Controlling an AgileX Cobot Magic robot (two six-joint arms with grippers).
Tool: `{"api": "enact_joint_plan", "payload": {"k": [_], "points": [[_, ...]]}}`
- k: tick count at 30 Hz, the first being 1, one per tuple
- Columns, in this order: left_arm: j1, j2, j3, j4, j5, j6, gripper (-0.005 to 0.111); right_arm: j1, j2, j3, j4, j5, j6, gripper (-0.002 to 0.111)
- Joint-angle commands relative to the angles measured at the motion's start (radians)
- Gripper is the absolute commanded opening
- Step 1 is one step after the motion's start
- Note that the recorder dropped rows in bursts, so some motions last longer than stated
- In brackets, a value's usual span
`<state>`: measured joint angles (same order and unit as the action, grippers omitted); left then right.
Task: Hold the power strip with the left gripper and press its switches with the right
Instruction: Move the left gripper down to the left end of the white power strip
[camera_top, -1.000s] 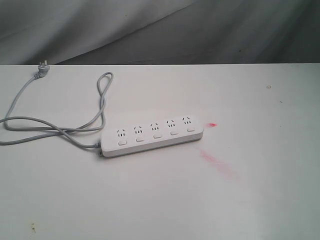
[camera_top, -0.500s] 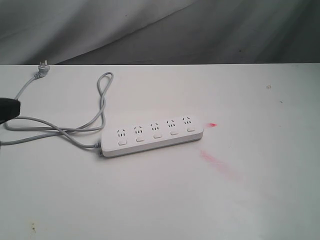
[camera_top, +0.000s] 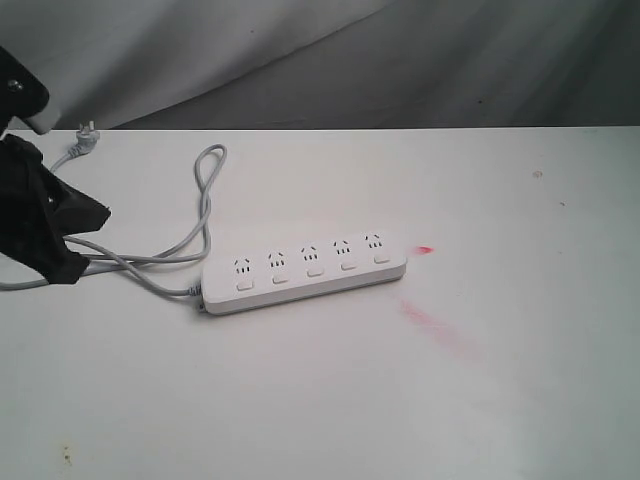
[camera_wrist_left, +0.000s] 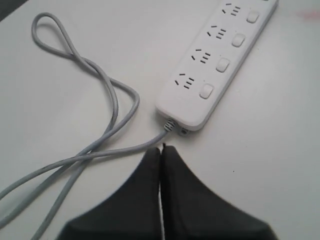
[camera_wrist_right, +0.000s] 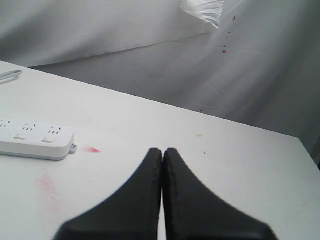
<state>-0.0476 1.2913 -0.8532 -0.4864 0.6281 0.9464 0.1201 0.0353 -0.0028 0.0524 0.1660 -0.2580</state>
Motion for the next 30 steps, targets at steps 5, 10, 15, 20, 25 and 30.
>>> {"api": "enact_joint_plan", "payload": {"k": [5, 10, 15, 20, 25, 30], "points": [[-0.003, 0.039, -0.010, 0.006, -0.047, 0.076, 0.000, -0.007, -0.005, 0.003, -0.008, 0.002, 0.004, 0.000], [-0.049, 0.092, -0.012, 0.121, -0.159, 0.052, 0.000, -0.007, -0.005, 0.003, -0.008, 0.002, 0.004, 0.000], [-0.135, 0.207, -0.014, 0.249, -0.189, -0.003, 0.000, -0.007, -0.005, 0.003, -0.008, 0.002, 0.004, 0.000], [-0.199, 0.323, -0.014, 0.356, -0.229, -0.003, 0.000, -0.007, -0.005, 0.003, -0.008, 0.002, 0.004, 0.000], [-0.231, 0.337, -0.014, 0.423, -0.246, 0.000, 0.000, -0.007, -0.005, 0.003, -0.008, 0.002, 0.004, 0.000], [-0.231, 0.337, -0.014, 0.414, -0.321, 0.005, 0.000, -0.007, -0.005, 0.003, -0.008, 0.002, 0.004, 0.000]]}}
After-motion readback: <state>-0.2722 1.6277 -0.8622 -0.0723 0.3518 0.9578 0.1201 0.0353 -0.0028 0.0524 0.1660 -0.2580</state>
